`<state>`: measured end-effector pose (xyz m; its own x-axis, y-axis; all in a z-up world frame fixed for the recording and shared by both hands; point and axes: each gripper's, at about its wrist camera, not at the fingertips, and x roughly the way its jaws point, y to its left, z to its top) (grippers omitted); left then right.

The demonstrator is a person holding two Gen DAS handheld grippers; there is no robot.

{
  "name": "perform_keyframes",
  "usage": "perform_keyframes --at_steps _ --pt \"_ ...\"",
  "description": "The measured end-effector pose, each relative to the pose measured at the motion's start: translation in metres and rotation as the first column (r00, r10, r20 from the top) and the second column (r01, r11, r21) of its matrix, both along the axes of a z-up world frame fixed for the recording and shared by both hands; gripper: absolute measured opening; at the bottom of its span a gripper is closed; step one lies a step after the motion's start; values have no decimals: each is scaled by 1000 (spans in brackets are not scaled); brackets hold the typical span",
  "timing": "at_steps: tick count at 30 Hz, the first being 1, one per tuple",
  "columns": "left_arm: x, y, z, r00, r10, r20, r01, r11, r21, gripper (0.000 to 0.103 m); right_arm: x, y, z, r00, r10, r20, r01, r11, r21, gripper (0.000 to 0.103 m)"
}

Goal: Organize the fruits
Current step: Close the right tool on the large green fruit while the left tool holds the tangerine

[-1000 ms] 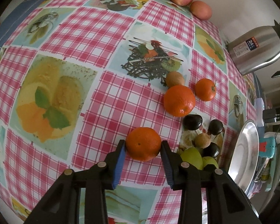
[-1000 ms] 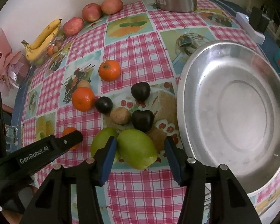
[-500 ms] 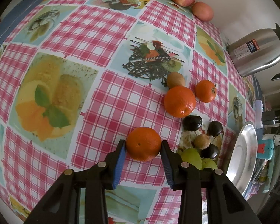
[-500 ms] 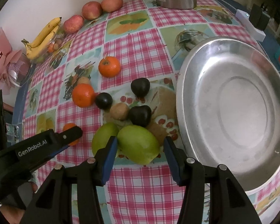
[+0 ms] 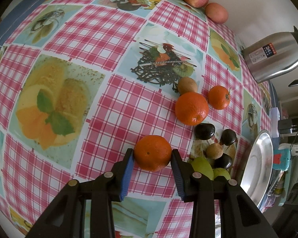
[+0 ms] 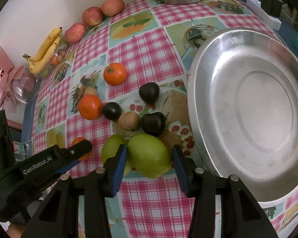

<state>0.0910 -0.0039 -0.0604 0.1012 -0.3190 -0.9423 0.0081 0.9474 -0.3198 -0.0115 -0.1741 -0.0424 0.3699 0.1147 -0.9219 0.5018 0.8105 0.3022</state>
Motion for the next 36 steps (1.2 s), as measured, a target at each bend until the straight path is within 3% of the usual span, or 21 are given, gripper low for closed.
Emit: perform_keyframes --at_steps 18,36 --pt "0 5 9 1000 20 7 -20 999 -27 40 0 1 5 1000 -4 22 4 1000 5 47" --pt "-6 11 53 996 29 88 -22 996 -85 40 -16 -8 38 993 -22 115 28 998 -55 47"
